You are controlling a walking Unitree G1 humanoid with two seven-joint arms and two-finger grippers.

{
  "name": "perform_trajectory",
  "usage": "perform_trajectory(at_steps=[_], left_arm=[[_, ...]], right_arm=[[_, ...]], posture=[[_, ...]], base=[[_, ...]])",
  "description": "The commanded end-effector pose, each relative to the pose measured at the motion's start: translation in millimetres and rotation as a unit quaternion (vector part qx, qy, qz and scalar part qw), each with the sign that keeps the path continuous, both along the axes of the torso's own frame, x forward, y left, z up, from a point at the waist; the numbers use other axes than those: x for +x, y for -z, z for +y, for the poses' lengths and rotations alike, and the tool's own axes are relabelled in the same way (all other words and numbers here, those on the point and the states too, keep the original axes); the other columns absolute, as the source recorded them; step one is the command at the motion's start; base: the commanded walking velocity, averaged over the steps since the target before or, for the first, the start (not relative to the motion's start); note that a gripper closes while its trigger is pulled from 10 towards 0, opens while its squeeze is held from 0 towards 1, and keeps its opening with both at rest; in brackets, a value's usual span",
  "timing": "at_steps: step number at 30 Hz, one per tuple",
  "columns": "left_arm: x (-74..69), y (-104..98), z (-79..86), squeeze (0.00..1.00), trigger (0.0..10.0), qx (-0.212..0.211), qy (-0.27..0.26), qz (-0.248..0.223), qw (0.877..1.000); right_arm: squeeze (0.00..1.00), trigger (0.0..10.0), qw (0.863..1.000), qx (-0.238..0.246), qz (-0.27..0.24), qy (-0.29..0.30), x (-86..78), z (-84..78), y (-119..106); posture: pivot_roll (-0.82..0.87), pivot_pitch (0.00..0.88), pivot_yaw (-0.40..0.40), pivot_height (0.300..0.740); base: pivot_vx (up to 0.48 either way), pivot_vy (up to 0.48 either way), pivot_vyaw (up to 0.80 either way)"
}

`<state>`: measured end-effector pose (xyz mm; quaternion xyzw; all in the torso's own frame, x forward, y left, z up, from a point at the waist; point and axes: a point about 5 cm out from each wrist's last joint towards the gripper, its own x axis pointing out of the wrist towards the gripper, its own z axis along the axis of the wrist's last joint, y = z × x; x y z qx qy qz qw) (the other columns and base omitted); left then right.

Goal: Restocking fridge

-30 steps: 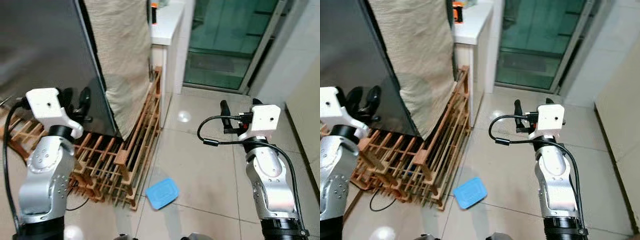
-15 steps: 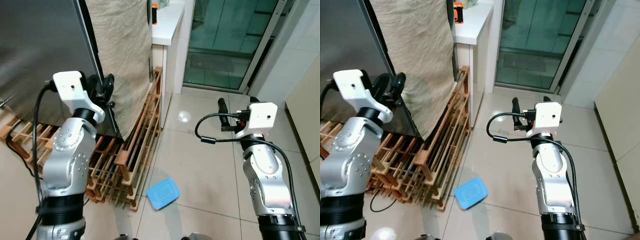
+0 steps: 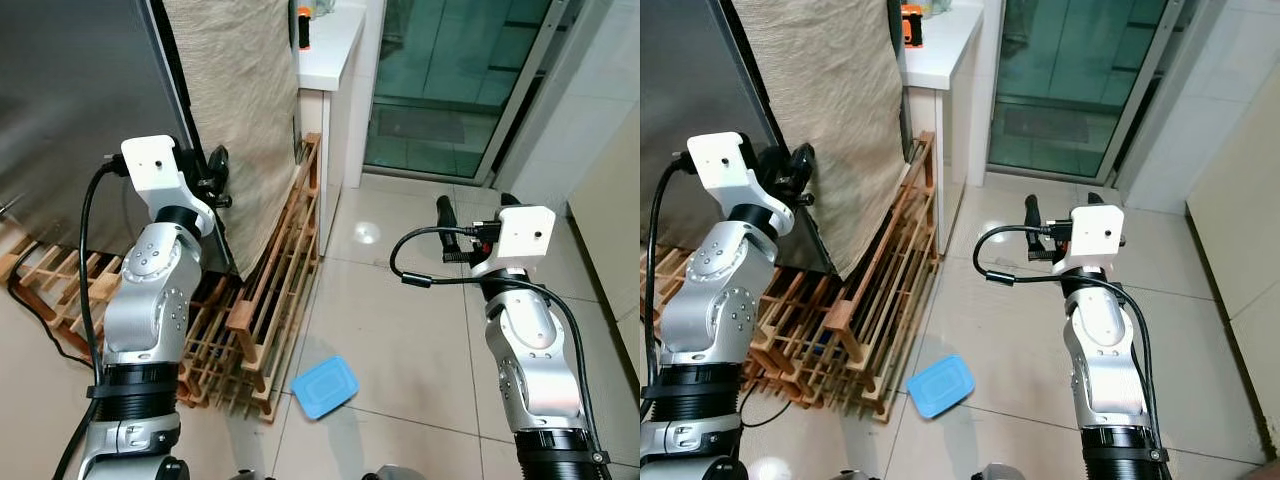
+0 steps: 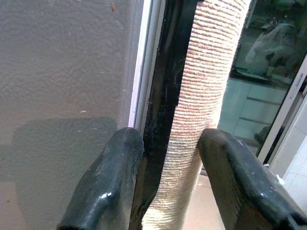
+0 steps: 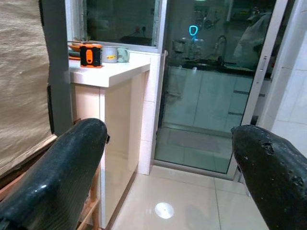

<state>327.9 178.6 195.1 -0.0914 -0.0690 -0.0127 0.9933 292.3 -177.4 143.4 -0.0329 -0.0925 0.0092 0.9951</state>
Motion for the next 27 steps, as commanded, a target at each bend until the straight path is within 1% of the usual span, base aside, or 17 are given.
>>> perform_trajectory(at_steps=[1,6,7,9,11,12,15,16,18,19,20,21,22,23,24,25,27], left_arm=[[1.3,3,5.2,0.00,10.0,-0.012,-0.010,0.007,1.000],[6.4,0,-10.3,0.00,10.0,-0.019,0.022,-0.011,1.000],[13.9,-6,-28.0,0.00,10.0,-0.021,0.060,-0.027,0.998],[20.8,-11,-45.5,0.00,10.0,-0.021,0.102,-0.036,0.994],[23.1,-12,-51.8,0.00,10.0,-0.021,0.119,-0.037,0.992],[30.1,-16,-63.9,0.00,10.0,-0.025,0.137,-0.041,0.989],[37.7,-22,-85.9,0.00,10.0,-0.027,0.175,-0.048,0.983],[40.1,-24,-105.6,0.00,10.0,-0.033,0.217,-0.048,0.975],[40.3,-25,-113.1,0.00,10.0,-0.035,0.234,-0.049,0.970],[39.8,-29,-125.2,0.00,10.0,-0.046,0.259,-0.053,0.963],[35.8,-36,-144.2,0.00,10.0,-0.058,0.306,-0.063,0.948],[35.8,-36,-144.2,0.00,10.0,-0.058,0.306,-0.063,0.948],[32.7,-41,-157.6,0.00,10.0,-0.066,0.340,-0.072,0.935],[26.3,-46,-178.2,0.00,10.0,-0.087,0.397,-0.073,0.911],[17.1,-55,-202.2,0.00,10.0,-0.097,0.457,-0.084,0.880],[17.1,-55,-202.2,0.00,10.0,-0.097,0.457,-0.084,0.880],[-4.6,-72,-241.8,0.00,10.0,-0.104,0.552,-0.106,0.820]], right_arm=[[0.00,10.0,1.000,0.000,0.001,0.005,-0.6,-1.6,2],[0.00,10.0,1.000,0.001,0.002,0.000,0.3,1.3,2],[0.00,10.0,1.000,0.002,0.000,-0.002,1.8,2.5,1],[0.00,10.0,1.000,0.003,-0.002,-0.004,3.1,3.6,-1],[0.00,10.0,1.000,0.003,-0.002,-0.005,3.5,4.0,-1],[0.00,10.0,1.000,0.003,-0.005,-0.006,4.4,4.6,-3],[0.00,10.0,1.000,0.003,-0.007,-0.005,5.1,3.9,-4],[0.00,10.0,1.000,0.002,-0.009,-0.003,4.7,3.0,-5],[0.00,10.0,1.000,0.001,-0.010,-0.002,4.3,2.7,-6],[0.00,10.0,1.000,0.000,-0.010,0.001,3.6,1.1,-6],[0.00,10.0,1.000,0.000,-0.008,0.005,1.7,-1.2,-4],[0.00,10.0,1.000,0.000,-0.008,0.005,1.7,-1.2,-4],[0.00,10.0,1.000,-0.001,-0.006,0.009,0.3,-2.8,-3],[0.00,10.0,1.000,-0.003,0.003,0.011,-4.7,-3.5,2],[0.00,10.0,1.000,-0.005,0.016,0.016,-12.8,-4.2,11],[0.00,10.0,1.000,-0.005,0.016,0.016,-12.8,-4.2,11],[0.00,10.0,0.998,0.007,0.041,0.037,-24.6,-10.7,24]], posture=[[-0.18,0.000,0.038,0.732],[-0.18,0.000,0.038,0.732],[-0.18,0.000,0.028,0.732],[-0.18,0.000,0.025,0.732],[-0.18,0.000,0.025,0.732],[-0.19,0.000,0.025,0.732],[-0.21,0.000,0.028,0.732],[-0.21,0.000,0.028,0.732],[-0.21,0.000,0.028,0.732],[-0.23,0.000,0.031,0.732],[-0.26,0.000,0.031,0.732],[-0.26,0.000,0.031,0.732],[-0.26,0.000,0.031,0.732],[-0.29,0.000,0.037,0.732],[-0.30,0.000,0.043,0.732],[-0.30,0.000,0.043,0.732],[-0.36,0.000,0.070,0.732]], base=[[0.000,0.000,0.00],[0.000,0.000,0.00],[0.000,0.000,0.00],[0.000,0.000,0.00],[0.000,0.000,0.00],[0.000,0.000,0.00],[0.000,0.000,0.00],[0.000,0.000,0.00],[0.000,0.000,0.00],[0.000,0.000,0.00],[0.000,0.000,0.00],[0.000,0.000,0.00],[0.000,0.000,0.00],[0.000,0.000,0.00],[0.000,0.000,0.00],[0.000,0.000,0.00],[0.000,0.000,0.00]])
